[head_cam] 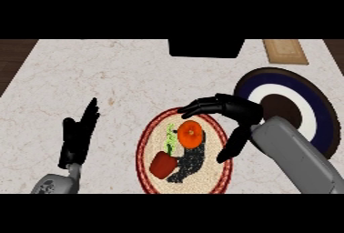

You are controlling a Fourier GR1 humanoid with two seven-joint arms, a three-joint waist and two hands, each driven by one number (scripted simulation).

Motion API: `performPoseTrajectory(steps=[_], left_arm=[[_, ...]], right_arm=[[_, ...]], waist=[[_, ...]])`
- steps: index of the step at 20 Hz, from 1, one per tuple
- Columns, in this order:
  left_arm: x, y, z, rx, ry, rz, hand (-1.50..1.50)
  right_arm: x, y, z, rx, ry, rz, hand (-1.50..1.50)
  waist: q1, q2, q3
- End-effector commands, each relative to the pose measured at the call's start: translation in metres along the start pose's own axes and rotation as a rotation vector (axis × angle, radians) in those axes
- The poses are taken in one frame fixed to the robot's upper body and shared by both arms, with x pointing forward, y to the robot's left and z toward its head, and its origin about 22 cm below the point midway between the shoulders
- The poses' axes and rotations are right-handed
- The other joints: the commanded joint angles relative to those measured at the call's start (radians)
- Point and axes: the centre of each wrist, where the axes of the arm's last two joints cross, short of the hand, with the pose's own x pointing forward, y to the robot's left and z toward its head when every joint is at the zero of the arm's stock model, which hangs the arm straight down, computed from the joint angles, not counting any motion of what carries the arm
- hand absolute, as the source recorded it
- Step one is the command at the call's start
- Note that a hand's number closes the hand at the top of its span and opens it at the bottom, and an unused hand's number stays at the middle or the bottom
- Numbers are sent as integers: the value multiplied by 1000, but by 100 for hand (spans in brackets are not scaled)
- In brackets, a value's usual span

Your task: Pick the squash from the placemat and place it in the plate

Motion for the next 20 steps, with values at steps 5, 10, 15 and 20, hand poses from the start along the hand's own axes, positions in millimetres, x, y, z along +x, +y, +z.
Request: performPoseTrajectory(steps=[5,10,15,20], left_arm=[[-2,-2,12,16,12,14,0],[5,16,5,19,17,9,0],[8,10,9,52,8,7,0],[2,2,7,34,30,22,0]], right_arm=[[14,-32,-45,253,61,290,-150],[18,-46,-60,474,203,346,-150],[11,-19,-87,552,236,372,-150],[-1,-13,-93,557,266,387,-150]], waist=[[-20,-11,-2],[-20,-9,-3],[-29,-10,-3],[-34,-9,-3]])
